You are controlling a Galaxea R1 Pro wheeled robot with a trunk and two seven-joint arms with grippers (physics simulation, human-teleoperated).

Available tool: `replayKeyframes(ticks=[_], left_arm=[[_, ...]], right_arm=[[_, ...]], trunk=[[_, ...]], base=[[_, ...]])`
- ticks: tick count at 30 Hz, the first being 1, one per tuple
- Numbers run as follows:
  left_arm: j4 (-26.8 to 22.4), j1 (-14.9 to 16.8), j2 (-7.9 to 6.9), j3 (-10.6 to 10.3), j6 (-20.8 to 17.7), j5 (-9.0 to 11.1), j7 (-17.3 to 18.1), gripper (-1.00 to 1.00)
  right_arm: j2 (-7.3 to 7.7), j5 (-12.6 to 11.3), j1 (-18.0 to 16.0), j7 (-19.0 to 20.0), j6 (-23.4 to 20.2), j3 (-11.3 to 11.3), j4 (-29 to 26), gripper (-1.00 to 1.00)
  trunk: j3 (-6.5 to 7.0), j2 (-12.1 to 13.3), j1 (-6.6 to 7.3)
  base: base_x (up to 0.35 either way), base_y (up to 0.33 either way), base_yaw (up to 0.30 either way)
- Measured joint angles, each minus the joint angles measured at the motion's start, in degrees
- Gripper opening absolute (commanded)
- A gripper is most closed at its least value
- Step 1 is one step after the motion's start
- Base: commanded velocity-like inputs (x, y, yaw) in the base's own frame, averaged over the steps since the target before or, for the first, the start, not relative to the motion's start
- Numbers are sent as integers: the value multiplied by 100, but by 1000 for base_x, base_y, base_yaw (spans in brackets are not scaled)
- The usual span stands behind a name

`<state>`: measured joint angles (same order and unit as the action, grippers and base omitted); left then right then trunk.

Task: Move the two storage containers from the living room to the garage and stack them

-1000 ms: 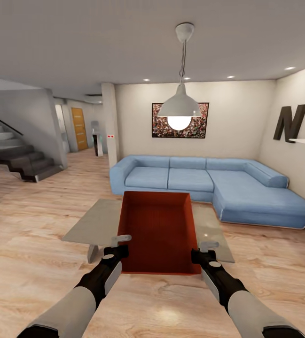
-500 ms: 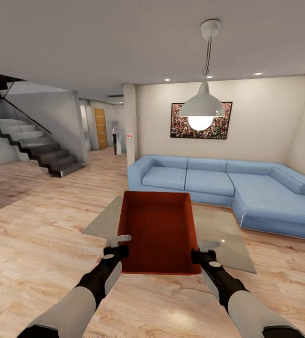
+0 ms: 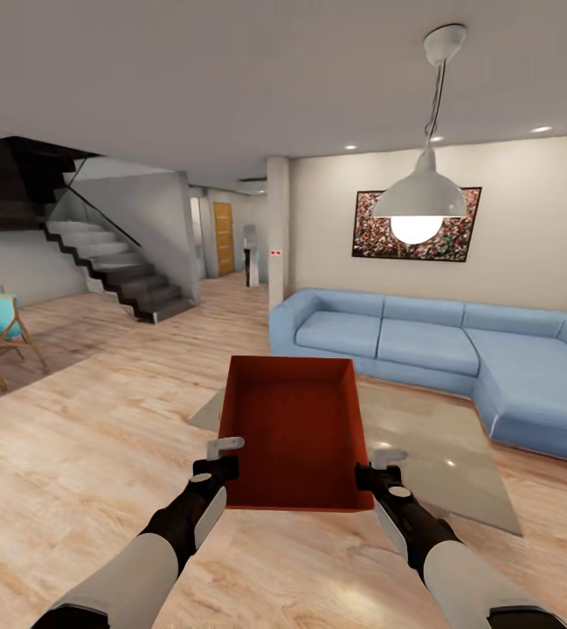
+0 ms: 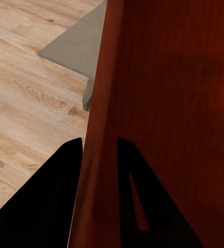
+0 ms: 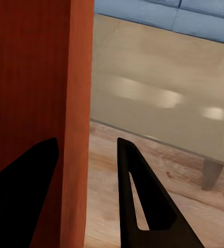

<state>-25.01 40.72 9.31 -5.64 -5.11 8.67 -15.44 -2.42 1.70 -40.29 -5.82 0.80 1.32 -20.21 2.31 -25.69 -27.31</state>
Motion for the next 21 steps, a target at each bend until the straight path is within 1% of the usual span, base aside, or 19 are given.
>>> replayKeyframes(ticks=[21], left_arm=[[0,0,-5,2,-1,0,7,-100]], right_arm=[[-5,1,0,-6,-2,1,-1,-100]], trunk=[[0,0,0]], base=[[0,0,269]])
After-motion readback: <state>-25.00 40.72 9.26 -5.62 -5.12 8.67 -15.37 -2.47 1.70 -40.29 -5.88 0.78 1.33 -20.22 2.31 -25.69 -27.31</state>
